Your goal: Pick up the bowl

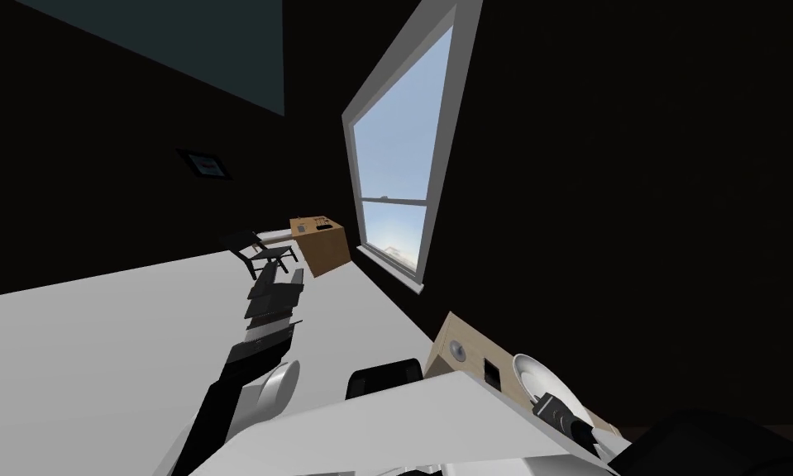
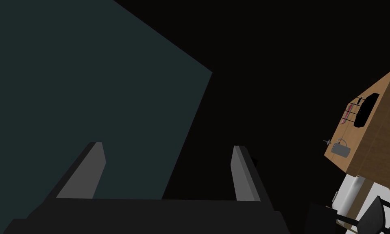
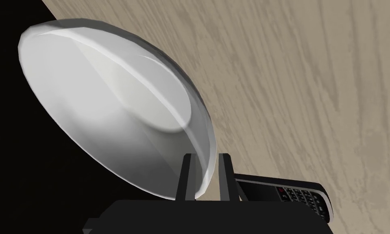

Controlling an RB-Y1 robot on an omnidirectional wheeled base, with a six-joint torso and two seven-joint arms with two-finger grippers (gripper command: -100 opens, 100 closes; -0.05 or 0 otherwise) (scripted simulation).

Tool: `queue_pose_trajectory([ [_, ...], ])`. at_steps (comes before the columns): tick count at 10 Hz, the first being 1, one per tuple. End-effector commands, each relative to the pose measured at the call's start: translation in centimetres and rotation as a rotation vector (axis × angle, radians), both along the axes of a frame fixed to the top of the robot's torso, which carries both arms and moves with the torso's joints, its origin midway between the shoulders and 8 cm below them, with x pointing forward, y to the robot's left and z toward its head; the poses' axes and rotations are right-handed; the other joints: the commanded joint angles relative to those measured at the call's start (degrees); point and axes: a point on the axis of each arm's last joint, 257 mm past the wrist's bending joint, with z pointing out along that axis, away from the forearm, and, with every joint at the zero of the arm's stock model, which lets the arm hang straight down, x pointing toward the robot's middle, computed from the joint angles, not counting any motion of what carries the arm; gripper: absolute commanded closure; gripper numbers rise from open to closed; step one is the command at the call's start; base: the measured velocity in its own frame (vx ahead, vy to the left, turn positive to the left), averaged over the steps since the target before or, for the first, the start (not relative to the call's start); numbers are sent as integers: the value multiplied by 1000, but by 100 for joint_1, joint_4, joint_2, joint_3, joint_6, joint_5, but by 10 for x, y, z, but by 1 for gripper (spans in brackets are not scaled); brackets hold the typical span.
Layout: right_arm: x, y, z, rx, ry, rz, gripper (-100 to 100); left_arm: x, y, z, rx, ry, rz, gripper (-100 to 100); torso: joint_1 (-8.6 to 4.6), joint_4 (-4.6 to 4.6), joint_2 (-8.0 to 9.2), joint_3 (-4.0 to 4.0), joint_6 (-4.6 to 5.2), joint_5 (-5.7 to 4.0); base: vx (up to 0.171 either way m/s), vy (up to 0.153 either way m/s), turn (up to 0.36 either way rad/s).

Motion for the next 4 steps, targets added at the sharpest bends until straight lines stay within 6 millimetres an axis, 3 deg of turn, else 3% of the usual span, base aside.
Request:
queue_pose_trajectory([
  [1,-4,-9,10,-2,1,8,100,0,0,0,0,0,0,0,0,0,0,0,0,0,9,43,-100],
  [3,-4,-9,12,-3,2,6,100,0,0,0,0,0,0,0,27,0,1,1,5,10,9,44,-57],
  [4,-5,-9,12,-2,3,6,0,0,0,0,0,0,0,0,20,1,1,1,0,9,0,5,0],
])
